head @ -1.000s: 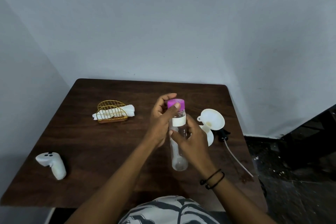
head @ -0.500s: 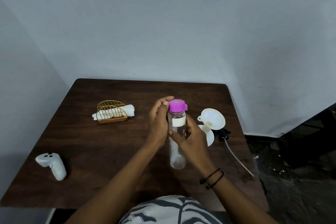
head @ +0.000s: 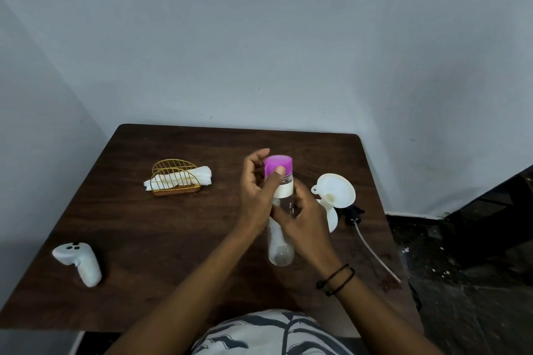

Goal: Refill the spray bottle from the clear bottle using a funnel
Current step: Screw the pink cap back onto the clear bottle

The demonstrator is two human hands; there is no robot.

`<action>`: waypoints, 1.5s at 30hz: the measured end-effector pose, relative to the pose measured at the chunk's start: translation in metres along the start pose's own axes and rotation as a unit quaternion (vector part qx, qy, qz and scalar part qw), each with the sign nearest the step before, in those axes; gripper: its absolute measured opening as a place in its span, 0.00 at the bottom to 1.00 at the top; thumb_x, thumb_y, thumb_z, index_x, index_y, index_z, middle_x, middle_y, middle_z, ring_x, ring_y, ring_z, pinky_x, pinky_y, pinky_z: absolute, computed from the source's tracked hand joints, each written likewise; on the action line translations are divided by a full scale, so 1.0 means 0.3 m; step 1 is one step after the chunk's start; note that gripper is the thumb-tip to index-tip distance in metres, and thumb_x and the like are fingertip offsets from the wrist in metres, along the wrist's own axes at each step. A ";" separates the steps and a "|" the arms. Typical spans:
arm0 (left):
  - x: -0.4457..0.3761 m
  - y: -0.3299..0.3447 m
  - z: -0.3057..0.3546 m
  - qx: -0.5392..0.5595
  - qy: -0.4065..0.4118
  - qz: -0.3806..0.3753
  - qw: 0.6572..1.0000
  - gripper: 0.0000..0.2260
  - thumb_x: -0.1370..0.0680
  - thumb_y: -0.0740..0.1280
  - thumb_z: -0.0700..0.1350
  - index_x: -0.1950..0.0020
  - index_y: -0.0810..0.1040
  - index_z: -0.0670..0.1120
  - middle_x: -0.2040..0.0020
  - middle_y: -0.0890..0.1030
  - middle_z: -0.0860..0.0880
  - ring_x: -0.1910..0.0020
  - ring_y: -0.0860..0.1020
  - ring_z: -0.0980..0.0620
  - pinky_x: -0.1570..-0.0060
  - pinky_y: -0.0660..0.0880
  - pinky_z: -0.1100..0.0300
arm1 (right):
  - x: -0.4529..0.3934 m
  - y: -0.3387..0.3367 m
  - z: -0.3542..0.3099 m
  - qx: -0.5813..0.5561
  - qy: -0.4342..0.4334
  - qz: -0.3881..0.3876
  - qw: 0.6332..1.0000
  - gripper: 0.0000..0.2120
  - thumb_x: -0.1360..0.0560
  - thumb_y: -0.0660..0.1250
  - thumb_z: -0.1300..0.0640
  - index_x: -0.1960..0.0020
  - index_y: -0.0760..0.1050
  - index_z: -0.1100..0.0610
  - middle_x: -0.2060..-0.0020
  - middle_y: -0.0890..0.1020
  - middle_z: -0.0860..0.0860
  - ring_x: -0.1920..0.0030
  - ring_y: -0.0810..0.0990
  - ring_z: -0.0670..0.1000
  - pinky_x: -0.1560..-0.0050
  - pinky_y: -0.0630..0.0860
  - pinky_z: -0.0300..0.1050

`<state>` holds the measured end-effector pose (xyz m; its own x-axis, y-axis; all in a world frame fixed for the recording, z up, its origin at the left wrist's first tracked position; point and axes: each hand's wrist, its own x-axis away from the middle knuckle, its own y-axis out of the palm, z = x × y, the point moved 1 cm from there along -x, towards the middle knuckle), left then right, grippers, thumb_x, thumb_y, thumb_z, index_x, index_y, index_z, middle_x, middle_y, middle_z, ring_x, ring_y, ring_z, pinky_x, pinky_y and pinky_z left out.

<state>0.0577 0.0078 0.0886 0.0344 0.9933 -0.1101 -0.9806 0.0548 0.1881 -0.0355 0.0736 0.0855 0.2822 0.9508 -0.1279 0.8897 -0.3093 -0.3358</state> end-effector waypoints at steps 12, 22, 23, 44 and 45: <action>-0.002 0.011 -0.014 0.026 -0.059 0.005 0.998 0.15 0.25 0.68 0.52 0.44 0.75 0.44 0.52 0.81 0.45 0.56 0.80 0.51 0.56 0.79 0.54 | -0.004 -0.013 -0.006 -0.007 0.016 -0.020 1.000 0.20 0.26 0.73 0.56 0.35 0.75 0.48 0.48 0.84 0.43 0.47 0.82 0.42 0.45 0.80 0.50; 0.002 0.003 -0.031 -0.020 -0.031 0.015 0.999 0.11 0.25 0.66 0.58 0.50 0.77 0.53 0.56 0.81 0.52 0.57 0.80 0.55 0.57 0.78 0.56 | -0.009 -0.004 0.006 -0.006 0.019 -0.034 0.999 0.19 0.26 0.73 0.55 0.36 0.76 0.48 0.50 0.84 0.44 0.48 0.83 0.44 0.47 0.80 0.52; -0.001 0.000 -0.035 -0.014 -0.025 0.007 1.000 0.10 0.23 0.62 0.57 0.52 0.79 0.54 0.59 0.81 0.54 0.60 0.79 0.57 0.59 0.77 0.59 | -0.010 -0.002 0.008 -0.008 0.021 -0.034 0.999 0.19 0.26 0.73 0.55 0.36 0.76 0.48 0.49 0.84 0.44 0.48 0.83 0.44 0.47 0.80 0.52; -0.005 -0.004 -0.061 -0.053 -0.023 -0.003 0.998 0.13 0.22 0.62 0.60 0.43 0.76 0.54 0.51 0.82 0.56 0.53 0.81 0.58 0.55 0.80 0.63 | -0.025 0.005 0.045 -0.005 0.021 -0.038 0.999 0.19 0.26 0.72 0.53 0.36 0.75 0.45 0.50 0.84 0.42 0.49 0.82 0.42 0.47 0.80 0.50; -0.006 -0.002 -0.060 -0.060 -0.014 0.004 0.998 0.15 0.25 0.67 0.61 0.43 0.75 0.56 0.49 0.81 0.54 0.51 0.81 0.57 0.55 0.80 0.62 | -0.027 0.006 0.047 -0.004 0.020 -0.038 0.999 0.19 0.26 0.72 0.54 0.36 0.75 0.45 0.50 0.84 0.42 0.49 0.82 0.43 0.47 0.80 0.51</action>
<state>0.0547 0.0042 0.0709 0.0294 0.9962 -0.0819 -0.9969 0.0352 0.0710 -0.0412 0.0652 0.0727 0.2272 0.9717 -0.0650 0.9123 -0.2358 -0.3350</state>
